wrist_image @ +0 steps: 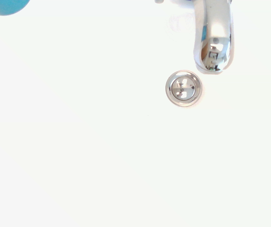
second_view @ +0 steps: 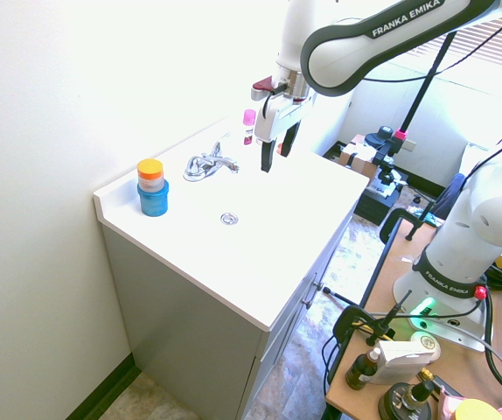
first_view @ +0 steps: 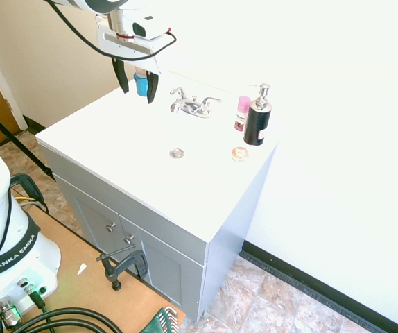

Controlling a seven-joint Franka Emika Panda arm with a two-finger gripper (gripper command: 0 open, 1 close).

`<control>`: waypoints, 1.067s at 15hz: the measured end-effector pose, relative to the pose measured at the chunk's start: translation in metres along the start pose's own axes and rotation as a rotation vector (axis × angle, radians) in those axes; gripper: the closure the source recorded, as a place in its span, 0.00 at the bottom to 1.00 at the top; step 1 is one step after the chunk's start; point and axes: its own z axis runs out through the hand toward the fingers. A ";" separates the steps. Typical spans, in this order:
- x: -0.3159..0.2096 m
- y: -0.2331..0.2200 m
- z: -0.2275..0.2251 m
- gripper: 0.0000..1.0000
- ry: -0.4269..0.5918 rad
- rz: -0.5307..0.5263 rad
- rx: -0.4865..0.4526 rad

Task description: Turn off the hot water

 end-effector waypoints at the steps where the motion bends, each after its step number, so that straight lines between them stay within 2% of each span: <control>1: 0.000 0.000 0.000 0.00 0.000 0.000 0.000; 4: 0.002 -0.012 -0.003 0.00 0.047 0.031 0.008; 7: 0.018 -0.047 0.001 0.00 0.178 0.088 -0.011; 12: 0.059 -0.092 0.041 0.00 0.342 0.127 -0.080; 16: 0.089 -0.110 0.058 0.00 0.380 0.145 -0.094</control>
